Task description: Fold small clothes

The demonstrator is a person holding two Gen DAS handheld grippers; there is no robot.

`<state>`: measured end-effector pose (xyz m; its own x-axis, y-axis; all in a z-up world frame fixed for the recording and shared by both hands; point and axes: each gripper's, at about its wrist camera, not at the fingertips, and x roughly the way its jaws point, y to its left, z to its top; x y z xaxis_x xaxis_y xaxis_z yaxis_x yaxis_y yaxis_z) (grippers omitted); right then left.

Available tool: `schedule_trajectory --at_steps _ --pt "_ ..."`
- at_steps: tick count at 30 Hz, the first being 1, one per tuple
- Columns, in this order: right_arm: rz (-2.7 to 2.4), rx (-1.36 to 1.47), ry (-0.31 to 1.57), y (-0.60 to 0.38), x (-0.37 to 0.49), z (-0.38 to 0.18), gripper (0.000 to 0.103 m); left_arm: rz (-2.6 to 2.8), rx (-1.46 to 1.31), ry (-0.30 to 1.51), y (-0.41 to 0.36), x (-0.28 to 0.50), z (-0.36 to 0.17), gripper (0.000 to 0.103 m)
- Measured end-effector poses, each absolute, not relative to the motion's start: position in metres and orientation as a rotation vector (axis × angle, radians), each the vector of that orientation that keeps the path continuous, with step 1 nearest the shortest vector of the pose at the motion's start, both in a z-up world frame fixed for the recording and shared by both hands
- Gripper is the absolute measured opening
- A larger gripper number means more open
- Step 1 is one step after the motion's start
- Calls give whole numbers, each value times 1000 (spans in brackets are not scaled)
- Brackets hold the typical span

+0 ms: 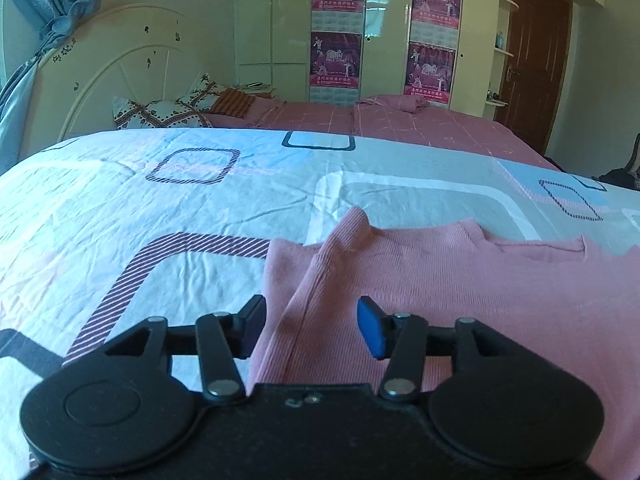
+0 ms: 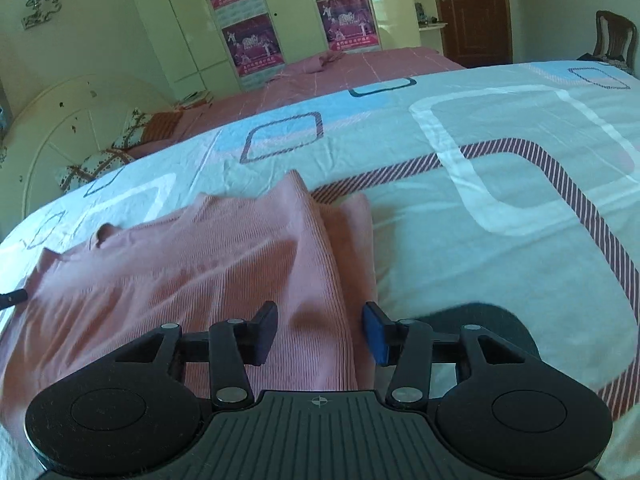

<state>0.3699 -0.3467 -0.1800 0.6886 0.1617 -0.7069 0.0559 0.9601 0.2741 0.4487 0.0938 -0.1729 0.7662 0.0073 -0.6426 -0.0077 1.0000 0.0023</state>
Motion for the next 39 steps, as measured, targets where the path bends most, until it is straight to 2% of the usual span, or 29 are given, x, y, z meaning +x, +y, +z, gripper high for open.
schedule_trajectory --at_steps 2,5,6,9,11,13,14,21,24,27,30,35,39 --pt "54 260 828 -344 360 -184 47 7 6 713 97 434 -174 50" --pt "50 268 857 -343 346 -186 20 8 15 750 101 418 -181 50" --pt "47 264 854 -342 341 -184 14 8 14 759 102 414 -183 49" --pt "44 229 842 -336 329 -178 10 16 8 759 102 406 -188 49" --pt "48 243 830 -335 325 -173 10 14 28 751 99 405 -188 42" --pt "13 194 827 -332 322 -171 8 29 70 733 95 402 -190 26" --pt "-23 154 844 -333 322 -175 4 40 84 724 95 400 -191 24" --pt "-46 165 872 -338 313 -178 4 47 48 732 105 392 -185 23" --pt "-57 203 835 -342 300 -169 5 36 41 706 103 381 -174 32" --pt "-27 187 757 -329 294 -147 5 -4 33 678 90 374 -163 35" --pt "59 155 729 -296 304 -136 5 -65 16 665 68 375 -155 46" --pt "163 114 730 -236 331 -146 5 -145 14 677 28 380 -160 50" --pt "164 71 786 -217 341 -168 5 -127 52 742 27 382 -184 52"
